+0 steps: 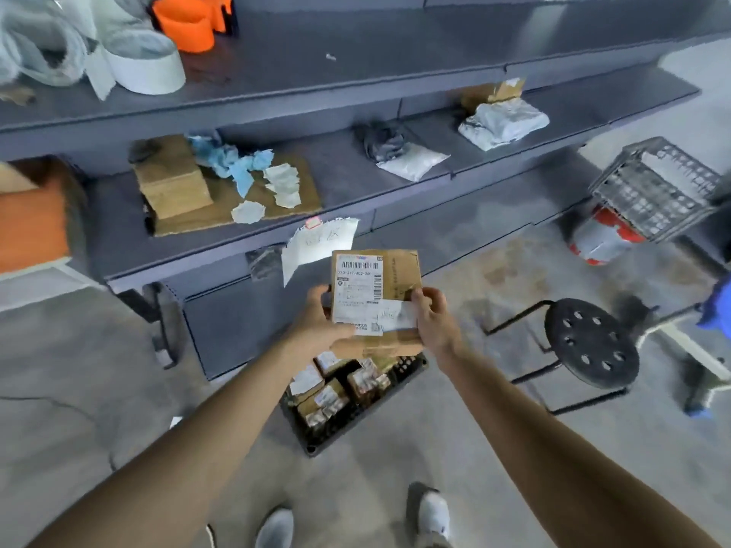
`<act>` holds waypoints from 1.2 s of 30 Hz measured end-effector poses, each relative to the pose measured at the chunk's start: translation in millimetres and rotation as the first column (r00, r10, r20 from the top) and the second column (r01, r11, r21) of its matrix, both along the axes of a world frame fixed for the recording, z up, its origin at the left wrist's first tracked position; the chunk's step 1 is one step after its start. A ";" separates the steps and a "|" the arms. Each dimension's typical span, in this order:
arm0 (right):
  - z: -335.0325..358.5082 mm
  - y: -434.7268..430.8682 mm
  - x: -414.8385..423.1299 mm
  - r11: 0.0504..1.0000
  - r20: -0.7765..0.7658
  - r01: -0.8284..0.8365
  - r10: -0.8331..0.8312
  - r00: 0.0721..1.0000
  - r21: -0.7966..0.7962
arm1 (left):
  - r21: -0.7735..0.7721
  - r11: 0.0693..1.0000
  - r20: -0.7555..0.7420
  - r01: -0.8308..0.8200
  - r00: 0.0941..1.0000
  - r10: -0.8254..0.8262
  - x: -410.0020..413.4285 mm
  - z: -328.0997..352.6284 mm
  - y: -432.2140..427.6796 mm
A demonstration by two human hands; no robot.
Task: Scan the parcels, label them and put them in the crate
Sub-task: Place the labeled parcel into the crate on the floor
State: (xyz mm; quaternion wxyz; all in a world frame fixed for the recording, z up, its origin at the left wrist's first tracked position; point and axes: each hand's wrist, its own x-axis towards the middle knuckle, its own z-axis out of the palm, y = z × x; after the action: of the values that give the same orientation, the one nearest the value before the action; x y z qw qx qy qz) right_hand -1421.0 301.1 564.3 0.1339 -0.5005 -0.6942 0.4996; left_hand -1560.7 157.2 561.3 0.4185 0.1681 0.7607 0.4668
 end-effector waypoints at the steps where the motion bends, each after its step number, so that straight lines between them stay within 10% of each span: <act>1: -14.9 7.9 -3.5 0.999 0.015 -0.040 0.040 0.999 0.005 | -0.039 0.998 0.000 -0.042 0.999 0.042 2.7 -12.7 1.9; 11: -212.5 41.6 -15.0 0.885 0.176 -0.402 0.445 0.878 -0.234 | -0.221 0.919 -0.038 -0.328 0.944 0.328 50.9 -202.3 -11.1; 20: -397.8 53.1 -28.6 0.811 0.175 -0.395 0.504 0.846 -0.432 | -0.309 0.922 -0.157 -0.234 0.968 0.194 25.4 -374.4 -6.9; 31: -500.6 89.1 -20.5 0.792 0.576 -0.571 0.576 0.580 -0.217 | -0.292 0.952 -0.183 -0.095 0.982 0.042 0.5 -474.3 49.9; 36: -519.7 97.8 -12.9 0.723 0.686 -0.676 0.566 0.457 -0.146 | -0.240 0.895 -0.255 -0.376 0.914 0.315 27.2 -505.9 69.8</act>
State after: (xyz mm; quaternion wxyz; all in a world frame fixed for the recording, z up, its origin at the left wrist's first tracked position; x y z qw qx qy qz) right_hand -1434.0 398.9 44.6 -0.2898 -0.3480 -0.8596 0.2364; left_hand -1533.5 227.0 55.4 0.2654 0.0160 0.8773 0.3996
